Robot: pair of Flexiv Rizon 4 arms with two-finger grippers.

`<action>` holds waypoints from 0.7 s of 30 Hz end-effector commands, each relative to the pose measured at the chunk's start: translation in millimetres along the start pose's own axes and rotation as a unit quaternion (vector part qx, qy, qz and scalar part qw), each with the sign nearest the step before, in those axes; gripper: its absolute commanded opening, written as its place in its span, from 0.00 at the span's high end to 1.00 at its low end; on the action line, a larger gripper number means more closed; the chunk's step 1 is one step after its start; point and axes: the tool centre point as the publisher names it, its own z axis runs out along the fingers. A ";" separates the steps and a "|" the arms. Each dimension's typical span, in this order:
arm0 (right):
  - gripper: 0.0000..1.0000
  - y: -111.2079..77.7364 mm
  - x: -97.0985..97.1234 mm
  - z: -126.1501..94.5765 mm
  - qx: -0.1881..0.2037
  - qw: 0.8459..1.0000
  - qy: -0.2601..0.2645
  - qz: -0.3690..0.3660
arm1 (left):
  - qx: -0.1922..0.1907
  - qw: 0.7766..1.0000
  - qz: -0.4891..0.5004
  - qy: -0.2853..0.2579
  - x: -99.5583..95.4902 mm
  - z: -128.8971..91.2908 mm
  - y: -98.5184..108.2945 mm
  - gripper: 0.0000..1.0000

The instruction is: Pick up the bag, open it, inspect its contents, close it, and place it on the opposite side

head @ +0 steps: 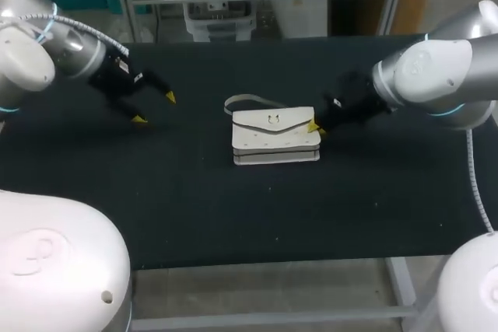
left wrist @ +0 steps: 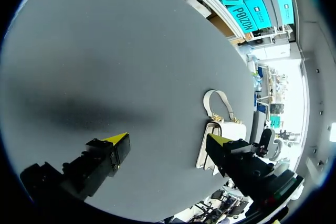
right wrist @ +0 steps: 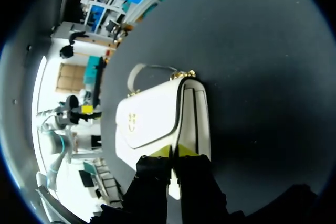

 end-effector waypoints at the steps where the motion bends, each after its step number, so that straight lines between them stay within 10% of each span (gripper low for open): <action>1: 1.00 8.0 -2.5 -25.3 0.009 0.999 -0.036 0.001 | -0.039 0.997 0.003 -0.068 3.8 -5.7 -11.5 0.00; 21: 1.00 10.0 -6.6 -29.6 0.010 0.999 -0.041 0.000 | -0.032 0.994 0.009 -0.099 2.2 -8.6 -13.7 0.00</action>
